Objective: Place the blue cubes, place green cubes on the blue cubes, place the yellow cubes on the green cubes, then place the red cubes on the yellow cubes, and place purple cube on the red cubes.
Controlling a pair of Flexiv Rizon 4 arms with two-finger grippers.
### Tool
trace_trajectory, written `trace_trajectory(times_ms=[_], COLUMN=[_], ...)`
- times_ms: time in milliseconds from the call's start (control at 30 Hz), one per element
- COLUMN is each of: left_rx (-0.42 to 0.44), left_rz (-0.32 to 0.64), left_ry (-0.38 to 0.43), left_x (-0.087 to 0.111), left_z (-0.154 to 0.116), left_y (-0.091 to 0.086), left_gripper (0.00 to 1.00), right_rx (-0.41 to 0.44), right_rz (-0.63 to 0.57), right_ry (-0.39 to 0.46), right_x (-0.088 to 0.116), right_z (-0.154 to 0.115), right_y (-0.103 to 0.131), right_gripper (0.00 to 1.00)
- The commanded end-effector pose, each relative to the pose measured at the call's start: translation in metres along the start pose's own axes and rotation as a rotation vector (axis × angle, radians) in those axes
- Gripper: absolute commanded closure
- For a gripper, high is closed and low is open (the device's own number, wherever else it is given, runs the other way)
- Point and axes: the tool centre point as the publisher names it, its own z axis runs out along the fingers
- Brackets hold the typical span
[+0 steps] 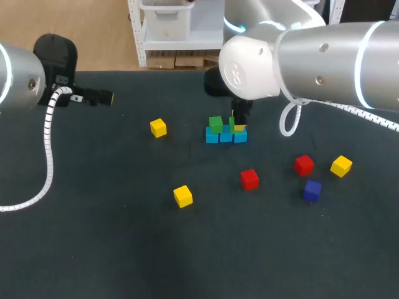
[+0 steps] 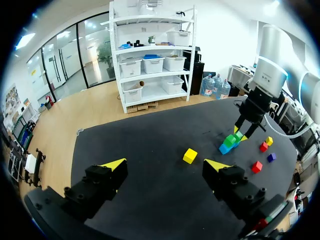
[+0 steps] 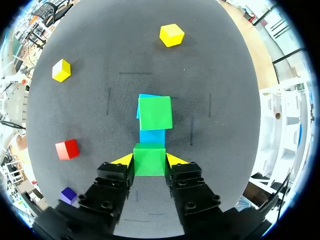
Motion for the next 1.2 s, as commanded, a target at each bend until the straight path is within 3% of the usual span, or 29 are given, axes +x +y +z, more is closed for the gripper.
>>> trace_trajectory(times_ms=[33, 167, 233, 300, 333, 400, 433, 900, 1200], left_rx=[0.005, 0.005, 0.005, 0.005, 0.005, 0.005, 0.005, 0.005, 0.005], left_rz=[0.001, 0.001, 0.001, 0.001, 0.001, 0.001, 0.001, 0.001, 0.001], left_ry=[0.000, 0.000, 0.000, 0.000, 0.000, 0.000, 0.000, 0.000, 0.000], left_x=[0.000, 0.000, 0.000, 0.000, 0.000, 0.000, 0.000, 0.000, 0.000], left_z=[0.000, 0.000, 0.000, 0.000, 0.000, 0.000, 0.000, 0.000, 0.000], left_y=[0.001, 0.001, 0.001, 0.001, 0.001, 0.001, 0.001, 0.001, 0.001], left_gripper=[0.00, 0.00, 0.00, 0.00, 0.00, 0.00, 0.00, 0.00, 0.00], right_rx=[0.001, -0.002, -0.005, -0.006, -0.007, -0.010, -0.010, 0.000, -0.020], right_rz=[0.002, 0.002, -0.002, -0.005, -0.006, -0.008, -0.007, -0.005, -0.033], right_ry=[-0.001, -0.002, -0.001, 0.000, 0.000, 0.000, -0.001, -0.032, -0.052], right_x=[0.000, 0.000, 0.000, 0.000, 0.000, 0.000, 0.000, -0.003, -0.021], right_z=[0.000, 0.000, 0.000, 0.000, 0.000, 0.000, 0.000, -0.009, -0.010], right_y=[-0.001, 0.000, 0.001, 0.001, 0.002, 0.002, 0.003, 0.003, 0.004], right_gripper=[0.82, 0.75, 0.64, 0.39, 0.16, 0.02, 0.00, 0.00, 0.00])
